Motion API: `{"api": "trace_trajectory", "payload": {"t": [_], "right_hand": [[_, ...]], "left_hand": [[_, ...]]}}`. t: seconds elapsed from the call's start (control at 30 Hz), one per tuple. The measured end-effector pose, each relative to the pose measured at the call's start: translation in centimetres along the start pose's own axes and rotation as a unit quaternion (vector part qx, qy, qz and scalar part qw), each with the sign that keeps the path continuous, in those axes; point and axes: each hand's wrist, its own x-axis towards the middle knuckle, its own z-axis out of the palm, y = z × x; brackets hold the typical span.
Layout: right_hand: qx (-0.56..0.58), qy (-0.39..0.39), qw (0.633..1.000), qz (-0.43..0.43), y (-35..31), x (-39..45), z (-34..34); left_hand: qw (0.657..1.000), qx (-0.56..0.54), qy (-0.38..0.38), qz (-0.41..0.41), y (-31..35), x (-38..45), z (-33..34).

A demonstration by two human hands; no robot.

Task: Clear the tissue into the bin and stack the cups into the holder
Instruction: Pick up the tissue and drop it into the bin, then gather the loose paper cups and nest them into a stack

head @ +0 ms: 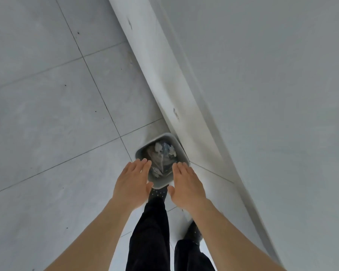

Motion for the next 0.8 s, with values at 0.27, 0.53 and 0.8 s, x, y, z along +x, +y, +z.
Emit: {"api": "trace_trajectory", "payload": {"t": [0.27,0.53,0.8], "right_hand": [[-0.032,0.065,0.996,-0.049,-2.8,-4.8,-4.3],[-0.039,0.201,0.977,-0.062,-5.1,-11.5,-12.1],[-0.008,0.323,0.946,0.001,0.7,-19.4,-18.9]], "left_hand": [[0.999,0.015,0.052,0.008,0.6,-4.6,-7.0],[0.991,0.056,0.117,0.030,4.3,-9.3,-16.8],[0.964,0.075,0.209,0.144,13.7,-9.4,-24.8]]}}
